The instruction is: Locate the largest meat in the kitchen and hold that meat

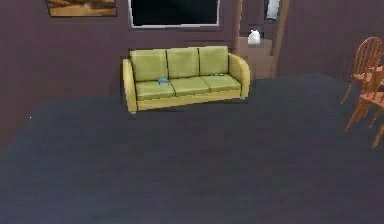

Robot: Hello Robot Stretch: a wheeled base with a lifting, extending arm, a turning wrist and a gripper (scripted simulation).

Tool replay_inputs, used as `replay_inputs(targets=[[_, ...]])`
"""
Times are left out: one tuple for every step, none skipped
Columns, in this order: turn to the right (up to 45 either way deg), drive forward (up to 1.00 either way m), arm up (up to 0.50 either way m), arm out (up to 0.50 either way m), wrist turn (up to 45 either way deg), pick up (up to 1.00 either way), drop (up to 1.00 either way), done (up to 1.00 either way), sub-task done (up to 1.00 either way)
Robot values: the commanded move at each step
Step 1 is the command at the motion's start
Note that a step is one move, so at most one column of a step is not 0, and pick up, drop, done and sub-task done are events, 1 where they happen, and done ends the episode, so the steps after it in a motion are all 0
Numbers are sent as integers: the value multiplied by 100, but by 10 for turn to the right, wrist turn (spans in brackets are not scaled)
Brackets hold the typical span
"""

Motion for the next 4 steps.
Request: replay_inputs(targets=[[90, 0, 0, 0, 0, 0, 0, 0, 0], [0, 30, 0, 0, 0, 0, 0, 0, 0], [180, 0, 0, 0, 0, 0, 0, 0, 0], [0, 100, 0, 0, 0, 0, 0, 0, 0]])
